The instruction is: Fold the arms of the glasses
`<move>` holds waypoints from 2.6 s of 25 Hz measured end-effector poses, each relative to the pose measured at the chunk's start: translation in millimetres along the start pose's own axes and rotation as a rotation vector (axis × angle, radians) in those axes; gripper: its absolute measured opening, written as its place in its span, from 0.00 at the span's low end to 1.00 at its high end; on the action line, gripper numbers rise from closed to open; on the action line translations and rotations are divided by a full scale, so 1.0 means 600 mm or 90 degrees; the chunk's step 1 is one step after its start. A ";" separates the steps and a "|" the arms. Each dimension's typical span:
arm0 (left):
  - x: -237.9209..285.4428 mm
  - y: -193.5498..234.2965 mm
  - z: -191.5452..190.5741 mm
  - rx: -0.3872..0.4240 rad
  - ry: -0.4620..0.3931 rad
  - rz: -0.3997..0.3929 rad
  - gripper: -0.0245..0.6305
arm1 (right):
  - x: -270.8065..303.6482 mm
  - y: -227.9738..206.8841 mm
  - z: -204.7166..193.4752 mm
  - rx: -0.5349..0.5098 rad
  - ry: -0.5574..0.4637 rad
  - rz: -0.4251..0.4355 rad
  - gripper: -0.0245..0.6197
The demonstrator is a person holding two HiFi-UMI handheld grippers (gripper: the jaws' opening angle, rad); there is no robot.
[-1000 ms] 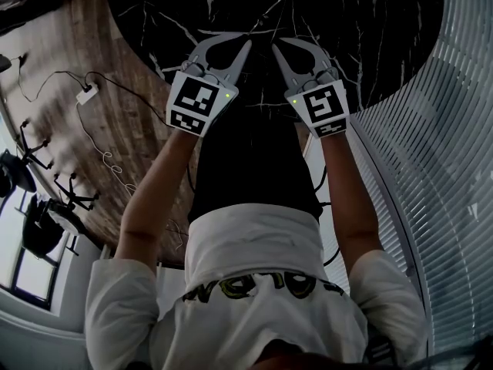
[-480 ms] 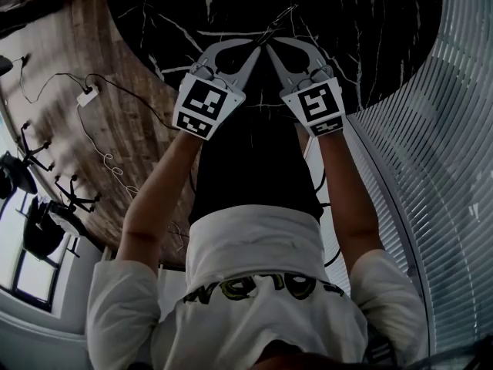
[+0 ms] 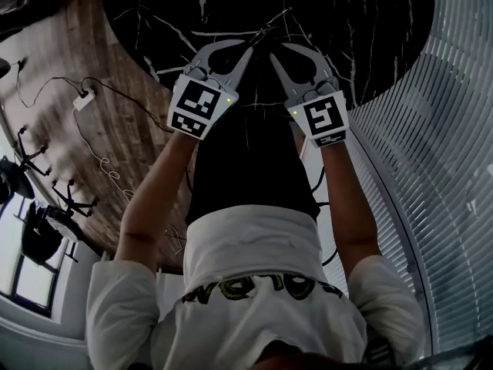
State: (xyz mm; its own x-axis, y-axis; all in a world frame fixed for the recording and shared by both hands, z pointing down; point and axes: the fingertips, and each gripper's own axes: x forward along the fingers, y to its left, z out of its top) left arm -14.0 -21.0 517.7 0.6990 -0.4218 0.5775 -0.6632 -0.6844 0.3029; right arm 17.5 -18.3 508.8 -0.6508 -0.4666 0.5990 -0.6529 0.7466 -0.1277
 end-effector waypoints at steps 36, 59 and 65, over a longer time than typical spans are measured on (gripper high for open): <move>-0.002 -0.048 -0.015 -0.009 0.018 -0.054 0.05 | -0.014 -0.049 -0.050 -0.073 0.080 -0.112 0.33; 0.018 -0.115 -0.030 0.128 0.060 -0.069 0.10 | -0.043 -0.054 -0.099 -0.017 0.106 -0.130 0.33; 0.021 -0.125 -0.028 0.122 0.057 -0.069 0.11 | -0.067 -0.058 -0.093 0.000 0.096 -0.140 0.33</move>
State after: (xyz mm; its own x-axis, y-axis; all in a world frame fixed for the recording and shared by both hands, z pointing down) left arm 39.8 34.7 514.8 0.7311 -0.2911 0.6171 -0.5171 -0.8264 0.2228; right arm 88.0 1.0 533.5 -0.4276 -0.5418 0.7236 -0.7722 0.6351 0.0192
